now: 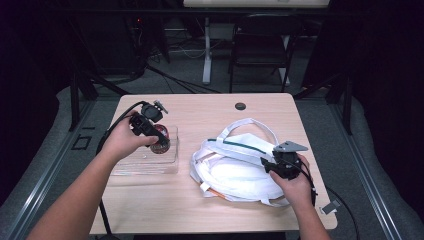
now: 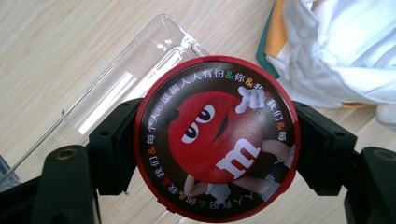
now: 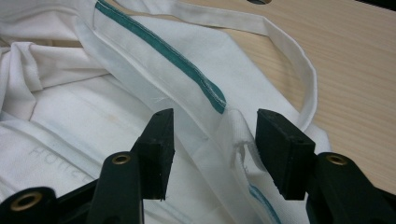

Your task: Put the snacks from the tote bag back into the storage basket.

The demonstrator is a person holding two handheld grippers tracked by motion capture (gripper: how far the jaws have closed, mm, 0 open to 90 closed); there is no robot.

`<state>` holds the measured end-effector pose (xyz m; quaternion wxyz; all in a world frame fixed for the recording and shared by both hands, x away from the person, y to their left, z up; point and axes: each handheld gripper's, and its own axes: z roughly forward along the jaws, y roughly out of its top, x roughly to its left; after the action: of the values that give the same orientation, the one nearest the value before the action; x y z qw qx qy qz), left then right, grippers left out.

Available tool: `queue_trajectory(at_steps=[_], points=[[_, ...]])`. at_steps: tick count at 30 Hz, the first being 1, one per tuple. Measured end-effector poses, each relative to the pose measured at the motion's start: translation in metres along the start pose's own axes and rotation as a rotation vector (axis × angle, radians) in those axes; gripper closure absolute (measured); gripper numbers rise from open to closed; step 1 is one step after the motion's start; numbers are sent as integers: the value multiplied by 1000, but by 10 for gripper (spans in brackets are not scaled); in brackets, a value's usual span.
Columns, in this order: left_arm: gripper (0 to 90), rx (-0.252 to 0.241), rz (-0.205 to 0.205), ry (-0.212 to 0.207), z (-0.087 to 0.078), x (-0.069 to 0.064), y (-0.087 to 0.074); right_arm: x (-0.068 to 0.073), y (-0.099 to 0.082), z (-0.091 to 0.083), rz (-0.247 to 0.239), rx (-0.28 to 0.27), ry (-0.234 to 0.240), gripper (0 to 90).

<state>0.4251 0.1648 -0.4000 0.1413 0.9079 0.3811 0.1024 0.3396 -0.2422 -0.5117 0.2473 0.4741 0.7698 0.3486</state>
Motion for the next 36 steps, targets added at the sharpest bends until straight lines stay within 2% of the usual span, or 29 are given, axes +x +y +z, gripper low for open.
queue_trajectory(at_steps=[10,36], points=[[255,-5,18,3,7,3,-6,0,0,0,0,0,-3,477],[255,9,-15,-36,37,9,-16,0,0,0,-1,0,-2,474]])
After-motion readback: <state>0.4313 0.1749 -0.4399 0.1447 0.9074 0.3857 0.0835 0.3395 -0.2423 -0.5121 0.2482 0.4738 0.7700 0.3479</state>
